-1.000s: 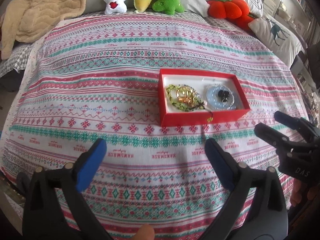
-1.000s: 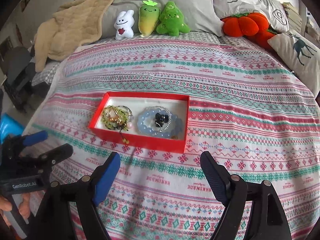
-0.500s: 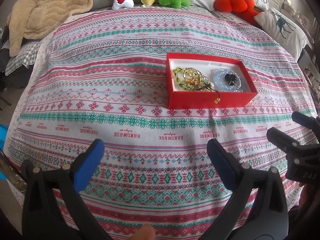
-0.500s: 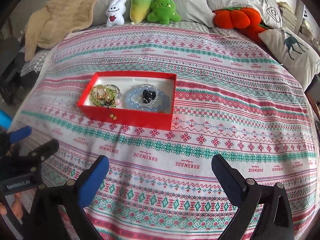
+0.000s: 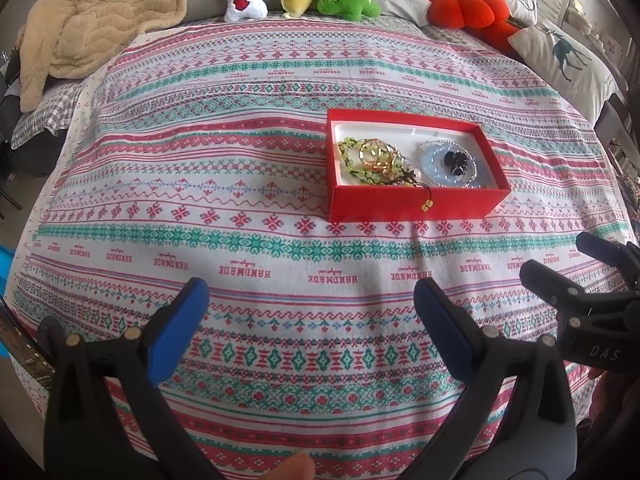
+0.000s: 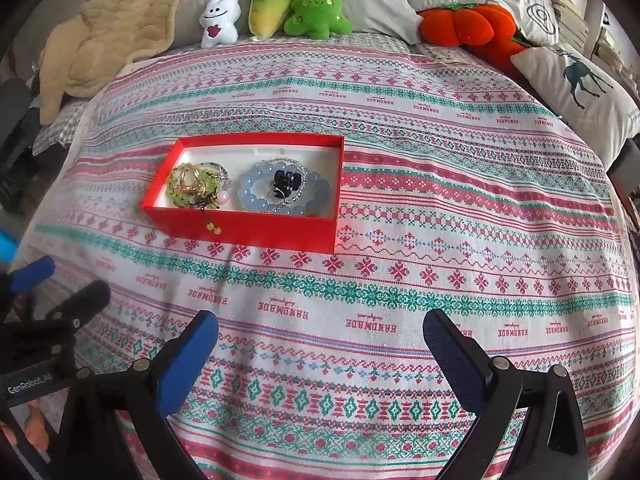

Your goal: Organize jewelry

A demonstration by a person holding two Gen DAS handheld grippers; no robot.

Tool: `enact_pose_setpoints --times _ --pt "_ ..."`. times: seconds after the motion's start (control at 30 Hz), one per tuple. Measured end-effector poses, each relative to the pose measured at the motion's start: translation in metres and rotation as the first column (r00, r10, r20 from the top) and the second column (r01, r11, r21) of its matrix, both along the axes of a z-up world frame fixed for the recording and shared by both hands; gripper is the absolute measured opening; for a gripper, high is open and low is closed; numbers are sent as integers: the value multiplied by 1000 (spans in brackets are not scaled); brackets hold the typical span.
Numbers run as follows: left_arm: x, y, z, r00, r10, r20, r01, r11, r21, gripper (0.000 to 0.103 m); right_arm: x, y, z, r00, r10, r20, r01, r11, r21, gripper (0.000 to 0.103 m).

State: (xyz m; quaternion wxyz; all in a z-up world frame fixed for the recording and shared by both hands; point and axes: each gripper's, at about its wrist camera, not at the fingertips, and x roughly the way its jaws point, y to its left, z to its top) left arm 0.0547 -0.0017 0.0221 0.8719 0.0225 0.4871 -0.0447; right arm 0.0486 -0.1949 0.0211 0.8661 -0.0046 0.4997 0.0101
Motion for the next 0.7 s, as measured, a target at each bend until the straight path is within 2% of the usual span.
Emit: enact_pose_setpoints --times 0.7 --pt "0 1 0 1000 6 -7 -6 1000 -7 102 3 1 -5 1000 -4 -16 4 1000 -3 103"
